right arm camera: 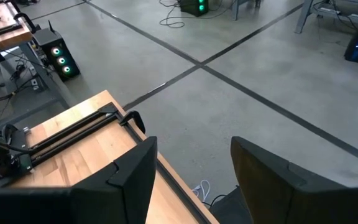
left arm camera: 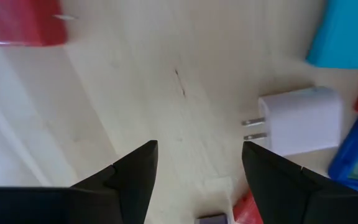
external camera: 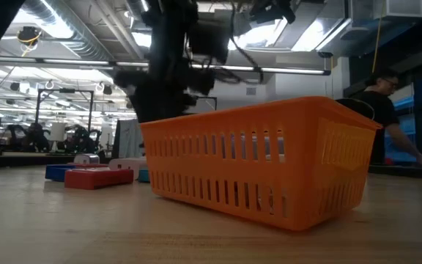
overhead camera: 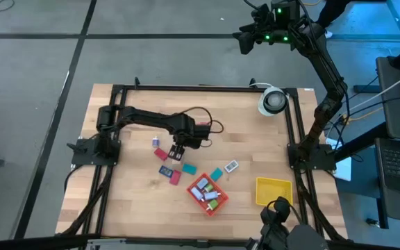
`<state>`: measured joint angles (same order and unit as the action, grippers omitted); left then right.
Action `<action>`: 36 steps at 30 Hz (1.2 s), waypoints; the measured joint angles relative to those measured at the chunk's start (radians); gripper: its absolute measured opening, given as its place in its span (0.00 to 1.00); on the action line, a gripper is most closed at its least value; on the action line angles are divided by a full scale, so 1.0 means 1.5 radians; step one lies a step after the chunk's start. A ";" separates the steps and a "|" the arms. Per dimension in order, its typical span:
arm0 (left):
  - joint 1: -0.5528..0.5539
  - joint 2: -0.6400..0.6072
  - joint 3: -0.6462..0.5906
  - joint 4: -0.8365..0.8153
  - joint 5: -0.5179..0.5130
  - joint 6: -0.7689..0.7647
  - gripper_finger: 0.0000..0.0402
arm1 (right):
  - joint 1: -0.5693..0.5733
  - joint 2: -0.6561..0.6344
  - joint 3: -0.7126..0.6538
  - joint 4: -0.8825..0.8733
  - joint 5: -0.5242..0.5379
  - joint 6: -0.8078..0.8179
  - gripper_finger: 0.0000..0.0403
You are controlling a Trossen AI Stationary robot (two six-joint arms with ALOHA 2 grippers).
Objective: Pick & Place Office items
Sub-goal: Put the violet charger adapter into the orange bin
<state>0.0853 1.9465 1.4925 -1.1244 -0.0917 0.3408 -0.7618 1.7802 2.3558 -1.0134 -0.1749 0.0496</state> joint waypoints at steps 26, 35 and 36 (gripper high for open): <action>-0.084 -0.101 -0.214 0.046 0.058 0.144 0.58 | 0.026 0.001 0.000 -0.005 -0.018 0.056 0.52; -0.076 -0.167 -0.219 0.051 -0.008 0.110 0.57 | 0.026 0.001 0.000 -0.005 0.000 0.064 0.52; -0.077 -0.173 -0.224 0.051 -0.024 0.124 0.57 | 0.026 0.001 0.000 -0.005 0.000 0.064 0.52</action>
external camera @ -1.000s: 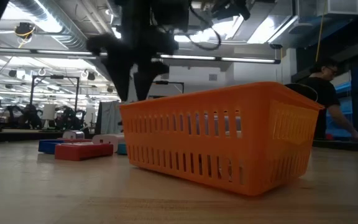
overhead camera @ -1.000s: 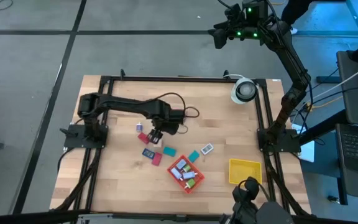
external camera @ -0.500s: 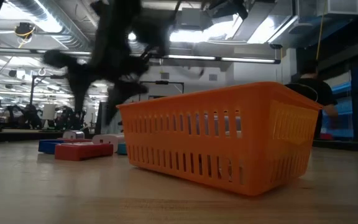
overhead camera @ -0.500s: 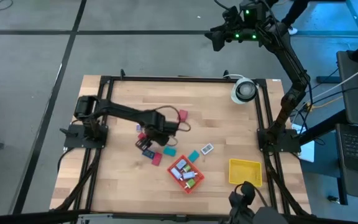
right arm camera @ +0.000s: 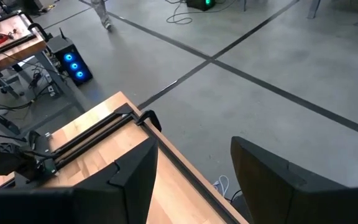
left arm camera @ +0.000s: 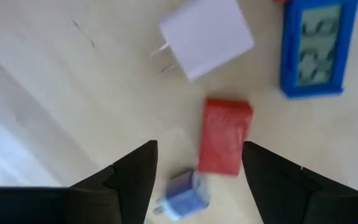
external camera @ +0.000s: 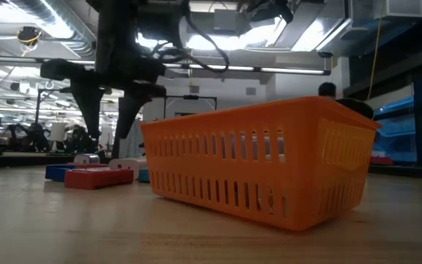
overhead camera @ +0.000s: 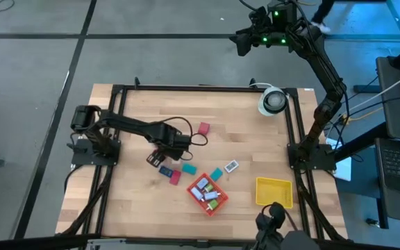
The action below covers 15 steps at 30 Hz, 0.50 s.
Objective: Pick & Place Office items
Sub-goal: Put the violet charger adapter into the orange bin
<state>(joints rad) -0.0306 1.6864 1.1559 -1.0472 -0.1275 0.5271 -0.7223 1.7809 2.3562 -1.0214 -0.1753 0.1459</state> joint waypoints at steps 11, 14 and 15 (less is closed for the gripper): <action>0.112 -0.015 -0.048 -0.031 0.058 -0.294 0.57 | 0.000 0.000 0.000 0.000 0.002 -0.012 0.52; 0.148 -0.015 -0.007 -0.035 0.048 -0.301 0.57 | 0.000 0.000 0.000 0.000 0.002 -0.020 0.52; 0.159 -0.015 0.011 -0.039 0.036 -0.301 0.57 | 0.000 0.000 0.000 0.000 0.002 -0.021 0.52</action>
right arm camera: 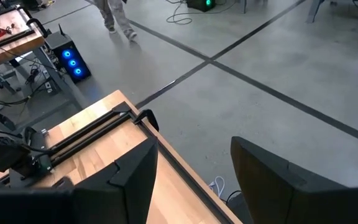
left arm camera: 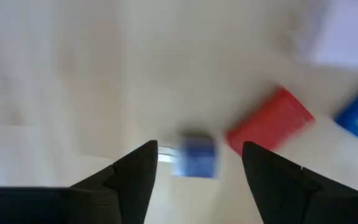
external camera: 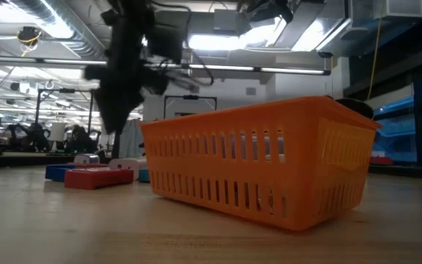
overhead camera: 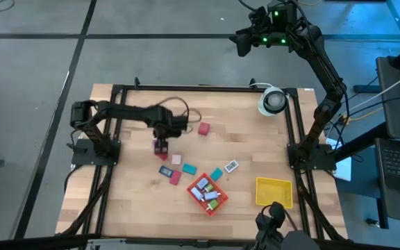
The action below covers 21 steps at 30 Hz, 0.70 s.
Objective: Pick & Place Office items
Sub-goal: Put the violet charger adapter into the orange bin
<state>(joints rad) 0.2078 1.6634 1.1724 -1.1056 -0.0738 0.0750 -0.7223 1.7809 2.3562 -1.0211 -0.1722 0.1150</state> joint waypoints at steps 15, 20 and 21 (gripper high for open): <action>0.093 0.014 0.108 -0.001 0.009 -0.063 0.57 | 0.000 0.000 0.000 -0.004 -0.007 -0.041 0.52; 0.048 -0.038 0.108 0.075 0.000 0.101 0.52 | -0.001 0.000 0.000 -0.003 -0.020 -0.052 0.52; 0.046 -0.051 0.108 0.121 0.004 0.107 0.50 | -0.001 0.000 0.000 -0.003 -0.020 -0.052 0.52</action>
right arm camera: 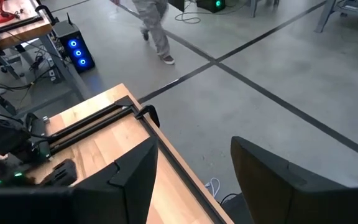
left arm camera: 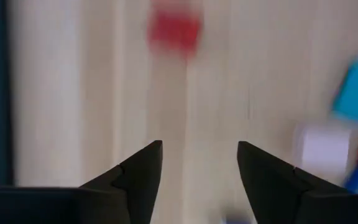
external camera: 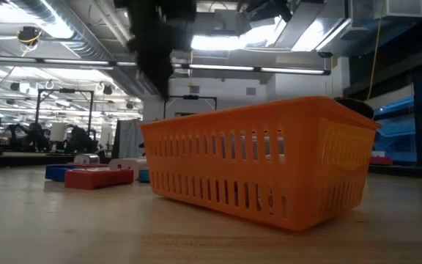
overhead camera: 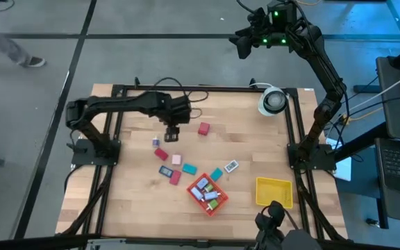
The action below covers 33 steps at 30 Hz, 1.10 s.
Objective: Pick & Place Office items
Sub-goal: Put the violet charger adapter into the orange bin
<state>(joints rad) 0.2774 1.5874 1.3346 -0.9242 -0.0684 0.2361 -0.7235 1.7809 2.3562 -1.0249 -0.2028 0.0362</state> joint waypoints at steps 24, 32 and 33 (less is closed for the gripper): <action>0.111 -0.084 0.036 0.264 -0.243 -0.071 0.51 | 0.001 0.000 0.000 0.004 -0.017 0.042 0.52; 0.090 -0.121 0.032 0.660 -0.152 -0.045 0.47 | 0.004 0.000 0.000 0.000 -0.017 0.046 0.52; 0.090 -0.123 0.026 0.707 -0.171 -0.062 0.47 | 0.005 0.000 0.000 0.000 -0.017 0.048 0.52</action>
<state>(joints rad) 0.4119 1.4024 1.3736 0.1359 -0.3250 0.1435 -0.7156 1.7809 2.3562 -1.0256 -0.2287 0.1087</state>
